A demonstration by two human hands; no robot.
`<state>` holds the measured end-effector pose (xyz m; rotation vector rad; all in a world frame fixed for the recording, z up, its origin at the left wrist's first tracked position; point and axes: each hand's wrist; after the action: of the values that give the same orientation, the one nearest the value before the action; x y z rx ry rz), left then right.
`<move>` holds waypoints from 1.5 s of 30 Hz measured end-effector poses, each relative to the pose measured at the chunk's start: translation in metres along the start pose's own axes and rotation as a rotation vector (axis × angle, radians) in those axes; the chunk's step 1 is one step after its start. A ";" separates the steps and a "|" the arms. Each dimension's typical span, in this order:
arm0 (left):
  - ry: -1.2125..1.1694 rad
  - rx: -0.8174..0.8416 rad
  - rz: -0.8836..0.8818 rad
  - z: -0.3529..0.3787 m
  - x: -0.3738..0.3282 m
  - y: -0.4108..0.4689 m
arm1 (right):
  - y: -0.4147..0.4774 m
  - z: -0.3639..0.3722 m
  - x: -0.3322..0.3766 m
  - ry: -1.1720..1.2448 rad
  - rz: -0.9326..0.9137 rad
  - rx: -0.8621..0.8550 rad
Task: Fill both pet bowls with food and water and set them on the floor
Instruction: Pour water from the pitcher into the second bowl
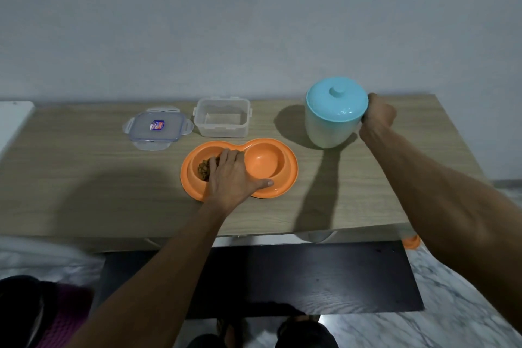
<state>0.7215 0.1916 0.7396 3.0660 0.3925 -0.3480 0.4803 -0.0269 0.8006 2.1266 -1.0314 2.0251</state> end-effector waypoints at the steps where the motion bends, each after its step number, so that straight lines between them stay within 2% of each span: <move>1: -0.001 0.003 0.001 0.000 0.000 0.000 | -0.008 0.000 0.003 -0.006 -0.009 -0.003; 9: -0.003 0.026 -0.006 -0.003 -0.003 -0.001 | -0.060 -0.003 0.016 -0.103 -0.164 -0.029; 17: -0.026 0.074 0.011 -0.006 -0.003 0.000 | -0.091 -0.005 0.014 -0.319 -0.358 -0.060; 23: -0.050 0.106 0.017 -0.009 -0.002 -0.001 | -0.108 -0.003 0.010 -0.352 -0.451 -0.076; 29: -0.056 0.115 0.034 -0.010 0.001 -0.001 | -0.122 -0.004 0.005 -0.520 -0.534 -0.112; 45: -0.020 0.159 0.035 -0.015 -0.001 -0.001 | -0.134 -0.012 0.009 -0.608 -0.545 -0.148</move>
<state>0.7237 0.1933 0.7541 3.2164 0.3255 -0.4280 0.5327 0.0792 0.8654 2.6167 -0.5016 1.0582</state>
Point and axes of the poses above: each hand's wrist, its own y-axis towards the middle knuckle, its own z-axis out of the palm, x = y × z, and after that the axes turned 2 degrees about z, right-handed
